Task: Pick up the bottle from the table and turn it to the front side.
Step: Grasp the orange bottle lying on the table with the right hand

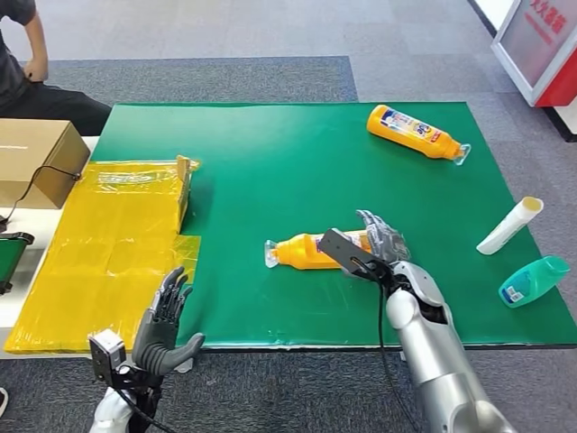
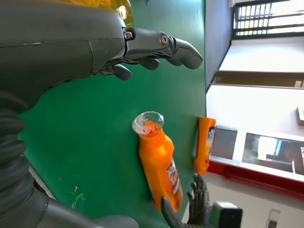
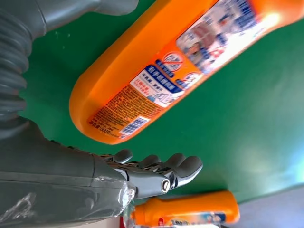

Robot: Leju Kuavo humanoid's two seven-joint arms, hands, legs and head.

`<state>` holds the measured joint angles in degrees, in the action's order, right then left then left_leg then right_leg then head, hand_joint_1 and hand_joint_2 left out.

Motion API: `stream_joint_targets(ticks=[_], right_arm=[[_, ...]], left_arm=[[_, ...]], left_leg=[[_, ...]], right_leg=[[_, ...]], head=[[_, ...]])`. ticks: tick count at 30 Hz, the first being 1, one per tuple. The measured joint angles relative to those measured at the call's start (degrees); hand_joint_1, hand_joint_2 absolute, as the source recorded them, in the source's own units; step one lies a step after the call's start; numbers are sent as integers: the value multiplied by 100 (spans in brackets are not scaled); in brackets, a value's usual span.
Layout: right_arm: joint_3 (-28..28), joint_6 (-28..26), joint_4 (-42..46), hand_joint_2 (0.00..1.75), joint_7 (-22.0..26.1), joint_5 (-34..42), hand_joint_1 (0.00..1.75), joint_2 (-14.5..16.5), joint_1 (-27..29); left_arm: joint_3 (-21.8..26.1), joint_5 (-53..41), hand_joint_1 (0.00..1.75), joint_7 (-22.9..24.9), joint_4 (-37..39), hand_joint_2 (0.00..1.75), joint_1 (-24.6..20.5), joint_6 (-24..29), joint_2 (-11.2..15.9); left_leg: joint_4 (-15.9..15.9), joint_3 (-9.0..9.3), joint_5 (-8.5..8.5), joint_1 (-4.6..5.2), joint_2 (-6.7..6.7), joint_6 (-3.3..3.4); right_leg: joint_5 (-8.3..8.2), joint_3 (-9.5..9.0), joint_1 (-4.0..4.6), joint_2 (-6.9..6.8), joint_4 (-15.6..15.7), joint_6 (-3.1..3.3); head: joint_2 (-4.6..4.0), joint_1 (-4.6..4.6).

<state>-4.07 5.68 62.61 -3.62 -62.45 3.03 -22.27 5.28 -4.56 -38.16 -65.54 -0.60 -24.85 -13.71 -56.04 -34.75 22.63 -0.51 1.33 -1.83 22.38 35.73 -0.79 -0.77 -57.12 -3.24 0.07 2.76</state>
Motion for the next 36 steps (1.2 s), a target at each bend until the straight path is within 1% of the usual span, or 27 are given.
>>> stream_joint_targets(ticks=[4,10,11,12,16,18,19,22,25,28,32,36], right_arm=[[-12,-25,-825,175,-4,-262,0,-134,-445],[-63,56,-1643,175,-53,-519,0,-224,-849],[-89,99,-1786,175,-62,-582,2,-238,-933],[-123,135,-1932,175,-64,-643,10,-251,-1021],[-274,168,-2519,175,45,-807,158,-280,-1357],[-327,100,-2694,175,190,-810,171,-286,-1444],[-344,43,-2742,175,293,-775,175,-288,-1459],[-364,-113,-2739,175,665,-530,175,-290,-1408],[-363,-97,-2364,175,966,-78,175,-290,-1139],[-363,46,-1644,175,1113,515,175,-288,-638],[-365,129,-502,175,1167,1314,174,-252,99],[-367,130,307,175,1213,1799,175,-120,671]], left_arm=[[-138,49,0,0,83,175,-52,20,50],[-266,76,0,0,161,175,-98,32,99],[-289,83,0,0,173,175,-110,36,105],[-311,87,0,0,187,175,-123,41,111],[-370,102,0,0,247,175,-158,78,132],[-374,113,0,0,266,175,-161,111,144],[-374,125,0,0,270,175,-161,129,151],[-369,180,0,0,272,175,-149,168,178],[-354,238,0,0,265,175,-107,121,207],[-327,284,0,0,204,175,-48,36,226],[-276,294,0,0,-1,175,20,-63,238],[-188,378,0,35,-66,175,-13,-179,217]], left_leg=[[0,0,0,0,0,0],[0,-1,0,0,0,0],[0,0,0,0,0,0],[0,0,0,0,0,0],[-1,4,-1,0,0,1],[-1,6,-1,0,1,1],[-1,7,-1,0,1,0],[-1,8,-2,0,1,-1],[-1,7,-3,0,0,-2],[-1,2,-3,-1,-3,-2],[0,-4,1,-1,-6,0],[0,-4,3,0,-5,0]], right_leg=[[-1,0,-1,0,0,-1],[0,1,-1,0,0,-1],[0,1,-1,0,0,-2],[0,1,-1,0,0,-2],[-1,-3,-1,0,0,-2],[-2,-5,-1,1,0,0],[-3,-5,-1,1,0,1],[-4,-6,0,1,0,3],[-4,-5,1,0,0,3],[0,-4,2,-6,0,1],[6,-1,2,-8,-1,1],[9,1,1,-8,0,2]], head=[[0,0],[0,-1],[0,-1],[0,-1],[0,0],[0,-1],[0,-1],[0,-1],[0,-2],[0,-2],[0,1],[0,-1]])
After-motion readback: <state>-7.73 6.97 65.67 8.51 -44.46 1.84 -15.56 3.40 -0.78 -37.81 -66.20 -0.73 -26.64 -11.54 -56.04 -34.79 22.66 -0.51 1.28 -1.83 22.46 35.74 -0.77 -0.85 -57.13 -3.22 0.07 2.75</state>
